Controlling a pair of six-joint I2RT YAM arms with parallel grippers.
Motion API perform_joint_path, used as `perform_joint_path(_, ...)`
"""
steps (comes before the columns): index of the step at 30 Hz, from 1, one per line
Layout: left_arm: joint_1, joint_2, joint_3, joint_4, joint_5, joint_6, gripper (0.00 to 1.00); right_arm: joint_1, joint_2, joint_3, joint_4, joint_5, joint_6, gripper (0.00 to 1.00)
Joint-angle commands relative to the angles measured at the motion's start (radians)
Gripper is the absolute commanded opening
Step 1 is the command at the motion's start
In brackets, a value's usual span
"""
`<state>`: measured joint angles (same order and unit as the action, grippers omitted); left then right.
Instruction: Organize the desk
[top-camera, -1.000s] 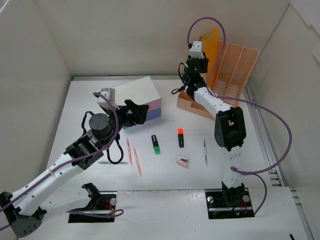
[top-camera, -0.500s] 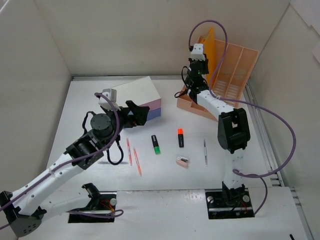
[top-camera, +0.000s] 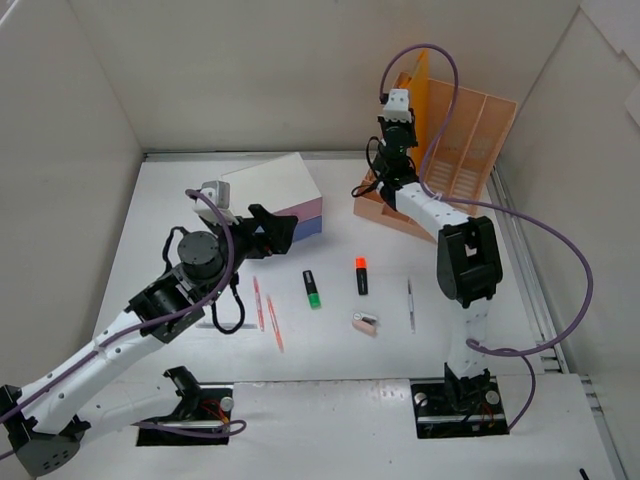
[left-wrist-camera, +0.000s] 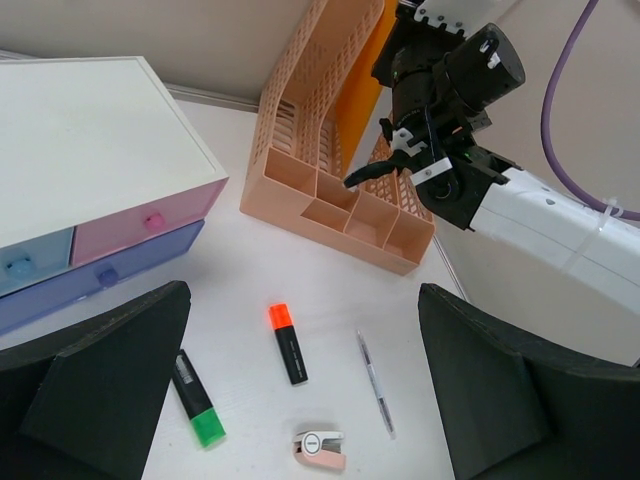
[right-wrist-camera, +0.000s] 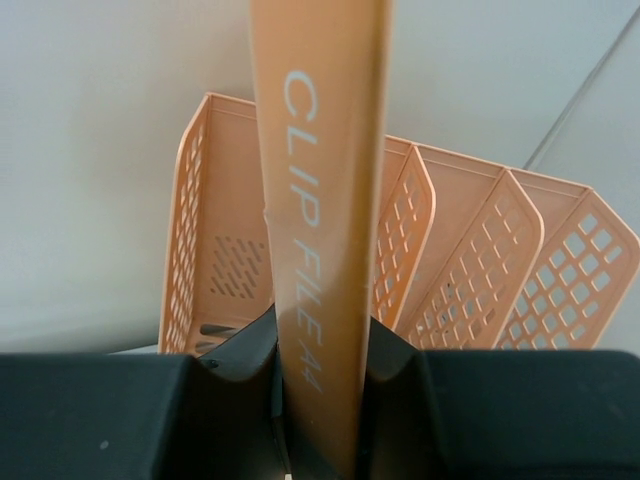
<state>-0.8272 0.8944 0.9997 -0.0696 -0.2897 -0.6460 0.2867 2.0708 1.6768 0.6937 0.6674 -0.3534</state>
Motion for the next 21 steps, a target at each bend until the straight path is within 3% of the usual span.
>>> perform_joint_path(1,-0.015,-0.011,-0.004,0.060,-0.016,-0.018,0.94,-0.018,-0.101,0.014,0.144,-0.031,0.045,0.00)
perform_joint_path(21,-0.035,-0.017,-0.016,0.080,-0.011,-0.018,0.94,-0.084,-0.118,-0.002,0.222,-0.144,0.063,0.00)
